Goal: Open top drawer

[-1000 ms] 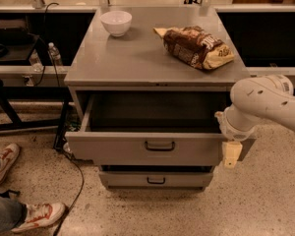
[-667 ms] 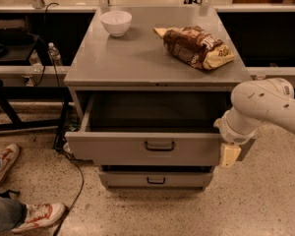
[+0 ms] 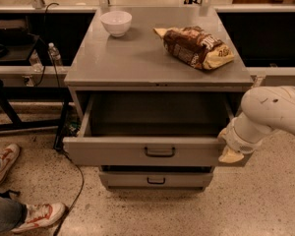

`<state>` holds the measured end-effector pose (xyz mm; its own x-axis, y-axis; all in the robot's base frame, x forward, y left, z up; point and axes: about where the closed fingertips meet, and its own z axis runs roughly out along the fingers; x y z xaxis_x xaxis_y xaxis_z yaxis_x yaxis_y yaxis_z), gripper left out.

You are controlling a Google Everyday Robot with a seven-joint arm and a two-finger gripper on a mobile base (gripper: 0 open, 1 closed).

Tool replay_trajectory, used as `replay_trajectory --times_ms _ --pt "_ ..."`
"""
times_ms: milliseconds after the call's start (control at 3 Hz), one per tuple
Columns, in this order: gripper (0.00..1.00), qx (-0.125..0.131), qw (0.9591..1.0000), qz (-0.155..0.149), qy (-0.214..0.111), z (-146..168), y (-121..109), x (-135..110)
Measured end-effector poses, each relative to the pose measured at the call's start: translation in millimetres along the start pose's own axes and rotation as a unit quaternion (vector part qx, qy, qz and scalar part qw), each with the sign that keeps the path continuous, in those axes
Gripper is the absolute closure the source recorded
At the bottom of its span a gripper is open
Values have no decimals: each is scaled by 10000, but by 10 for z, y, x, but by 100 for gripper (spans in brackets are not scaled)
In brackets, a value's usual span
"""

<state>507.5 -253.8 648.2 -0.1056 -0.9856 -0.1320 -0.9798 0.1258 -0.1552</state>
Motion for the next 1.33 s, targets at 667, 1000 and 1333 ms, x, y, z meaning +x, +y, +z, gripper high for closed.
replay_trajectory --times_ms 667,1000,1333 --pt "100 -76 9999 139 -34 -264 316 -42" --pt "83 -76 9999 139 -33 -264 316 -42" --pt "59 -74 9999 135 -30 -269 321 -43"
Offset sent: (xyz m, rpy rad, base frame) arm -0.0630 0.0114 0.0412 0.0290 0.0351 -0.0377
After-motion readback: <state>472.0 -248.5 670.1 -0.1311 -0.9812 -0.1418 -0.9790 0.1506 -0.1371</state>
